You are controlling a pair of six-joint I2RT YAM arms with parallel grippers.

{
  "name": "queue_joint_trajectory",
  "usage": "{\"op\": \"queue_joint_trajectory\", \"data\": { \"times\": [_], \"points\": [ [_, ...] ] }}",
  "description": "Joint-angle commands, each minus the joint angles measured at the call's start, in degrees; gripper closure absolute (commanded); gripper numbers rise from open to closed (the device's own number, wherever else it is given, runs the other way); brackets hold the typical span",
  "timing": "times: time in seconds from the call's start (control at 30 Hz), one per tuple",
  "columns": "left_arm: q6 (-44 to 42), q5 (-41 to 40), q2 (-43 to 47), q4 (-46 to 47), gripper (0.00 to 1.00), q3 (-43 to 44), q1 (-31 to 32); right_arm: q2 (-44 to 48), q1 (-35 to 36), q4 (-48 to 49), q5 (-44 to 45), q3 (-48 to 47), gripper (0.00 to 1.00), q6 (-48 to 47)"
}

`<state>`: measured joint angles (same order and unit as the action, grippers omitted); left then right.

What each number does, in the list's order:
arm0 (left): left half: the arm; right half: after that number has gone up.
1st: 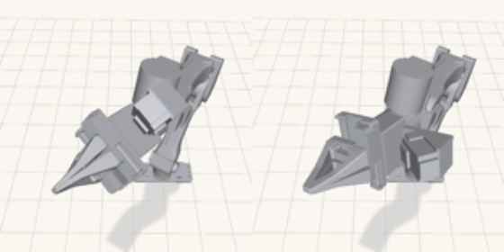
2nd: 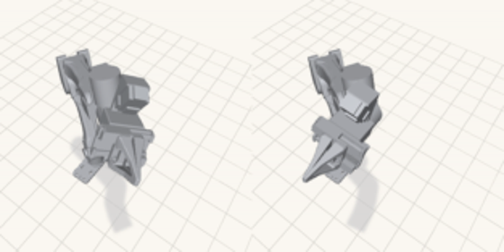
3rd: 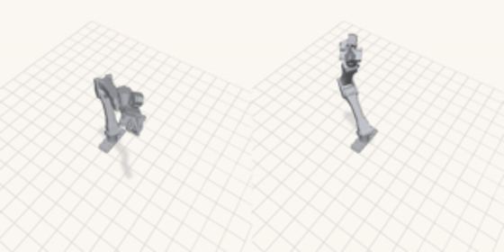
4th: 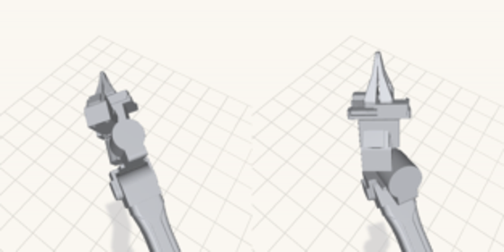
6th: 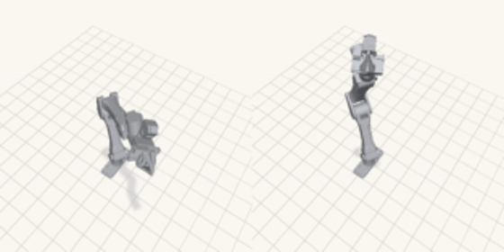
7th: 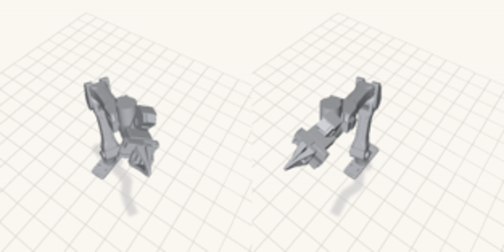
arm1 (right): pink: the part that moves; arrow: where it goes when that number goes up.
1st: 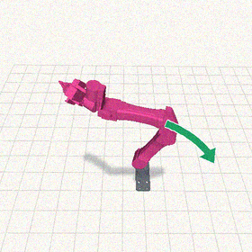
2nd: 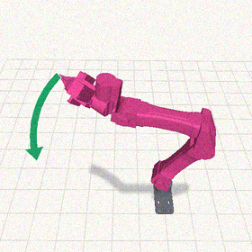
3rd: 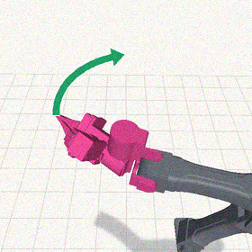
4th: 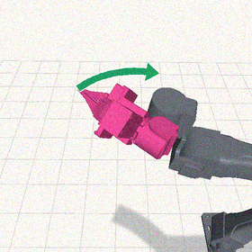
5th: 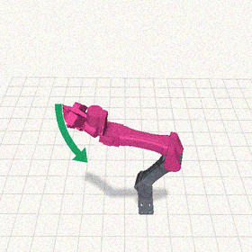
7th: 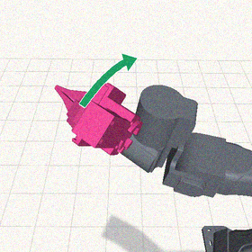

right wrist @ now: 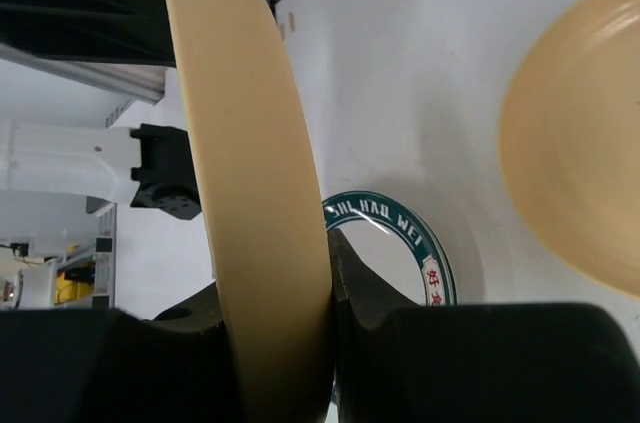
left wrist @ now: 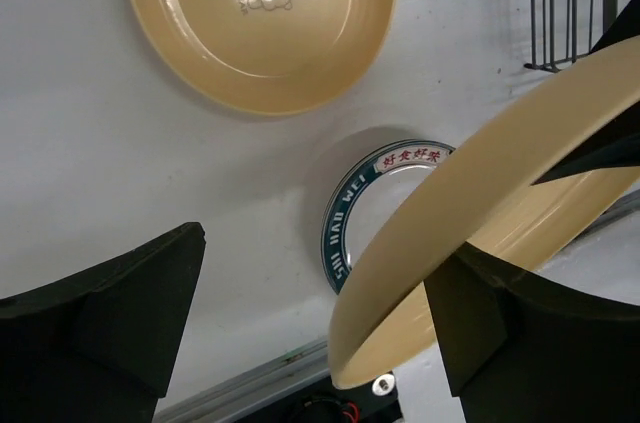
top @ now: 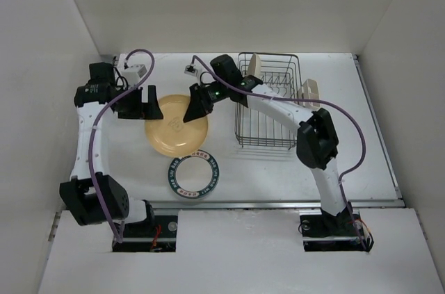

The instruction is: Unload the plates from the dish rack

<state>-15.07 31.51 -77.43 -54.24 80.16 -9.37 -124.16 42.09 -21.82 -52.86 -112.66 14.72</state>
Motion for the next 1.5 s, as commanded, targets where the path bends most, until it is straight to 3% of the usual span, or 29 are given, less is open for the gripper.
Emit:
{"op": "queue_joint_trajectory", "data": {
  "times": [0.0,0.03,0.17,0.2,0.23,0.3,0.33,0.4,0.43,0.5,0.53,0.57,0.77,0.8,0.97,1.03,1.07,1.1,1.2,1.33,1.43,1.47],
  "points": [
    [-2.24,3.21,-1.14,-0.42,0.16,-0.53,1.01,2.96,-0.51,5.30,-5.67,-1.60,1.00,1.01],
    [-2.24,3.91,-1.15,-0.43,0.21,-0.53,1.80,2.35,-0.51,5.30,-5.67,-1.60,1.00,1.01],
    [-2.77,5.32,-2.38,-1.74,0.75,0.00,3.04,1.11,0.01,5.30,-5.59,-2.12,1.00,1.54],
    [-2.77,6.10,-2.38,-1.75,0.96,0.52,3.04,1.11,0.01,5.30,-3.41,-2.12,1.00,1.54],
    [-2.16,6.11,-2.90,-1.75,1.00,0.52,3.04,1.11,0.01,4.60,-2.17,-2.82,1.00,1.54],
    [-0.32,2.62,-2.90,-1.75,1.00,1.22,3.04,1.11,0.01,3.02,1.69,-3.78,0.99,1.54],
    [0.47,0.94,-3.60,-1.23,1.00,1.23,3.04,1.11,0.01,1.28,6.23,-4.49,0.94,1.54],
    [3.45,-2.22,-5.18,-0.61,1.00,1.75,3.04,0.50,0.01,-1.10,12.05,-7.21,0.66,1.54],
    [4.16,-4.33,-6.93,-0.61,1.00,3.41,3.04,0.50,0.01,-2.42,15.04,-8.18,0.36,1.54],
    [5.48,-4.96,-9.04,-0.61,1.00,4.91,3.04,0.50,-0.69,-5.50,24.44,-10.64,0.18,2.76],
    [6.88,-4.96,-10.19,-0.61,1.00,6.66,3.04,1.37,-1.47,-6.12,27.95,-10.65,0.00,4.68],
    [7.68,-4.96,-12.98,-0.61,1.00,7.63,3.04,2.33,-2.52,-6.65,35.56,-10.65,0.00,5.92],
    [10.41,-7.25,-25.03,0.54,1.00,16.06,3.04,13.41,-4.73,-8.05,58.62,-7.31,0.00,8.57],
    [10.41,-7.25,-28.53,0.54,1.00,17.21,3.56,14.11,-4.73,-10.84,65.80,-7.31,0.00,8.57],
    [10.41,-11.71,-35.68,-0.35,1.00,20.56,4.61,13.42,-6.31,-20.79,84.12,-12.85,0.00,7.96],
    [9.54,-13.22,-37.70,-0.34,0.92,21.18,5.40,13.42,-7.10,-21.33,89.48,-11.98,0.00,7.96],
    [9.01,-14.44,-38.23,-0.34,0.73,21.18,5.41,11.94,-7.63,-21.33,89.51,-11.97,0.00,7.96],
    [7.87,-15.76,-38.24,-0.34,0.62,21.18,6.19,11.05,-8.33,-21.33,88.12,-11.97,0.00,7.43],
    [6.37,-21.04,-39.47,-0.34,0.39,21.18,7.86,6.84,-10.79,-22.64,84.51,-14.34,0.00,8.48],
    [5.23,-26.31,-39.47,-1.40,0.33,21.18,9.45,3.58,-13.34,-21.16,79.32,-15.04,0.00,9.80],
    [5.93,-27.55,-37.36,-1.92,0.32,20.66,9.45,1.21,-13.87,-20.63,76.60,-15.04,0.12,9.80],
    [6.45,-27.55,-36.40,-1.92,0.32,20.13,9.45,0.68,-13.87,-20.63,76.59,-15.57,0.21,9.80]
  ]
}}
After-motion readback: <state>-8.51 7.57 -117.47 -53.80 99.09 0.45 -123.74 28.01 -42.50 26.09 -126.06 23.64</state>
